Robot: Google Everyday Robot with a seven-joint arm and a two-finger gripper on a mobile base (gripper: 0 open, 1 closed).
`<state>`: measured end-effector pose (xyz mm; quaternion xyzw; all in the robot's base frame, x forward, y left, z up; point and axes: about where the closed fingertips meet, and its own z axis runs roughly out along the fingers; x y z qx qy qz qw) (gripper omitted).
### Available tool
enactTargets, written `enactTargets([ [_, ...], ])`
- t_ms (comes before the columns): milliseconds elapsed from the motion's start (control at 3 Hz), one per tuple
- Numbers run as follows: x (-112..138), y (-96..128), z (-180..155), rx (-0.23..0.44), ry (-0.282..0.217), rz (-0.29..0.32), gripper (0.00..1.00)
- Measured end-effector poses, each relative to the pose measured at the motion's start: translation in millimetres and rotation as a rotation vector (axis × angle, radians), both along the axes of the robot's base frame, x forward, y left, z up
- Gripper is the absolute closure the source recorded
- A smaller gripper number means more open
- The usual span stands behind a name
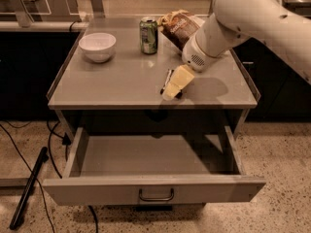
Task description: Place rxbar chocolate into top drawer
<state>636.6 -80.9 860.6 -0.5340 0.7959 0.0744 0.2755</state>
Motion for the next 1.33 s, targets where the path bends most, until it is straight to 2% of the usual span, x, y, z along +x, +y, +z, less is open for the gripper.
enactTargets([
  [333,6,17,-8,0.012,0.024,0.028,0.0],
  [667,12,22,-20,0.038,0.05,0.034,0.0],
  [1000,16,21,-28,0.059,0.049,0.031,0.0],
  [1333,23,16,-33,0.087,0.028,0.028,0.0],
])
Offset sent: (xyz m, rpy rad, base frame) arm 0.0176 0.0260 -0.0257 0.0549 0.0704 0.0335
